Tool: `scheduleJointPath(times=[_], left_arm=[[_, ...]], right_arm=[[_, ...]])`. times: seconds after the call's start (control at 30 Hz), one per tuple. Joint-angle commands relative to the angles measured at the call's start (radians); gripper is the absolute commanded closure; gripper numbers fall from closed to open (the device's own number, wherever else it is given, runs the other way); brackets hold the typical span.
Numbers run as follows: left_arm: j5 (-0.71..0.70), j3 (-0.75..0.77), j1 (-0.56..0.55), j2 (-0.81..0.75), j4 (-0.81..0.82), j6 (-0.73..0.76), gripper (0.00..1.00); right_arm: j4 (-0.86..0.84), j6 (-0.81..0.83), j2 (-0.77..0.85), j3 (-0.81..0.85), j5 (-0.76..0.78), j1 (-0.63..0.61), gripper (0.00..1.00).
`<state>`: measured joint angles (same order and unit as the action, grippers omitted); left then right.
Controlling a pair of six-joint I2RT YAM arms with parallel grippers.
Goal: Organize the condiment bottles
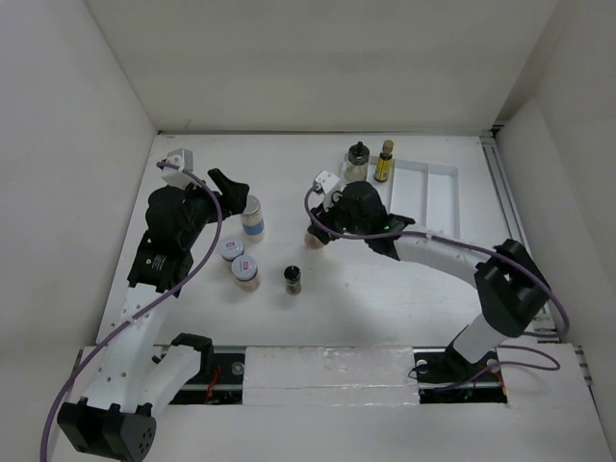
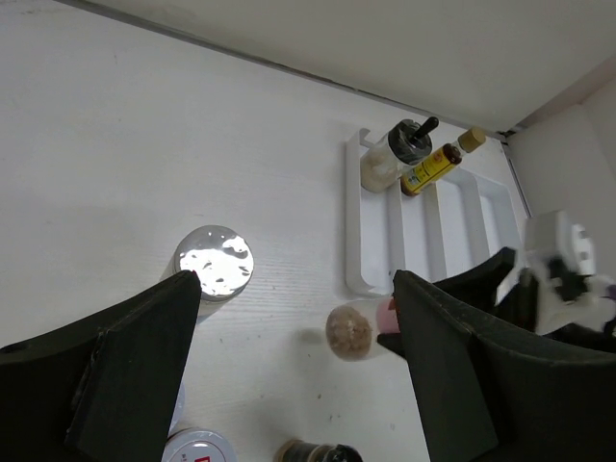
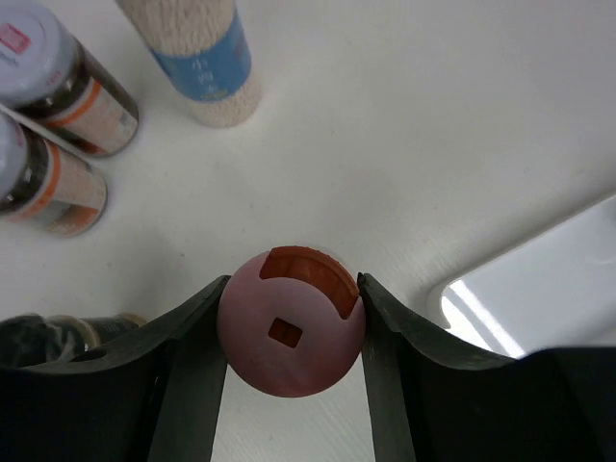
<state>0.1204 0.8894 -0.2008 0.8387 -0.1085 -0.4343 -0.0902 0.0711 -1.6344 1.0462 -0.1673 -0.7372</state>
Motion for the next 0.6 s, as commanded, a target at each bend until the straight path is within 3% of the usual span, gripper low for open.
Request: scheduleJointPath(times=[0.0,0.17,0.4,0.57], left_arm=[[0.012,-0.004,0.006,-0.004,0.047,0.011,0.23],[0.012,-0.004,0.006,-0.013,0.047,0.011,0.23],[0.021,-0.004,0.006,-0.013,0.047,0.011,0.23],[0.021,-0.004,0.006,-0.013,0.047,0.011,0.23]], right_arm=[[-0.152,-0.033,0.161,0.011,0.055,0.048,0.61],[-0.166,-0.033,0.16,0.029,0.196,0.189,0.61],[-0.166,-0.042,0.029,0.106,0.215,0.357,0.63],[-0.155,-0.042,-0.071,0.163,0.201,0.409,0.63]])
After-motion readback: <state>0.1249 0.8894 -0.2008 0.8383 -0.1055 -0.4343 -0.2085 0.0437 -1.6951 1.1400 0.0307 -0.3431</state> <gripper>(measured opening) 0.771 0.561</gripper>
